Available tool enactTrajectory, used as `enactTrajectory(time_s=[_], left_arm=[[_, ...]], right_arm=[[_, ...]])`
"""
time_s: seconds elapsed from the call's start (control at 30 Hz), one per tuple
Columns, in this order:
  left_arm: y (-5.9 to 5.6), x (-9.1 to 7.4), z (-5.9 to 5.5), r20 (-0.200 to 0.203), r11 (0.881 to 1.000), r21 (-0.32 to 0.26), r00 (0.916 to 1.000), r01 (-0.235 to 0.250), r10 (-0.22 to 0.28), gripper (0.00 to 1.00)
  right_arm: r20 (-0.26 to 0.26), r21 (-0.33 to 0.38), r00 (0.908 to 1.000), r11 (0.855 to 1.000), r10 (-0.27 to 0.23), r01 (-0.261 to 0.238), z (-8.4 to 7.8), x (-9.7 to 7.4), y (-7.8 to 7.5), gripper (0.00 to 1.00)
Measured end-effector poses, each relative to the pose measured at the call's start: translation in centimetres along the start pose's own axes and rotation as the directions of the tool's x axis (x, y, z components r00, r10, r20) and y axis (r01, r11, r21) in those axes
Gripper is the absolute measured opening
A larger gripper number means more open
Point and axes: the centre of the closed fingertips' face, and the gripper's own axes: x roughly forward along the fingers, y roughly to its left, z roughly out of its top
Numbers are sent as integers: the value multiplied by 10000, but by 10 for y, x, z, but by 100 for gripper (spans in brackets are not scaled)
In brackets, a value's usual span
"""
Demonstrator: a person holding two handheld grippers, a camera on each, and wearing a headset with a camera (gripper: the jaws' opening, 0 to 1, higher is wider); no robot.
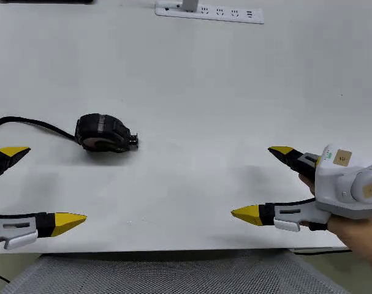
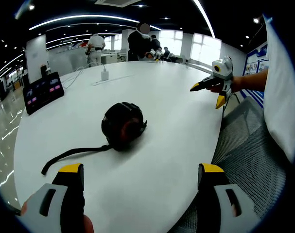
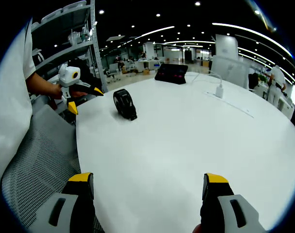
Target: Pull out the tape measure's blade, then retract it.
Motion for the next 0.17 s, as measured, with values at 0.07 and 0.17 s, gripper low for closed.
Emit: enactTrajectory(time_s=[0.07, 0.17], left_arm=[[-1, 1, -1, -50, 10000, 40, 10000, 54, -54, 95], [-2, 1, 0, 3, 9999, -65, 9999, 122, -122, 94]], right_arm=[[-8, -11, 10000, 10000, 1, -1, 0, 0, 0, 91], [-4, -18, 10000, 10000, 15, -15, 0, 0, 1, 91]])
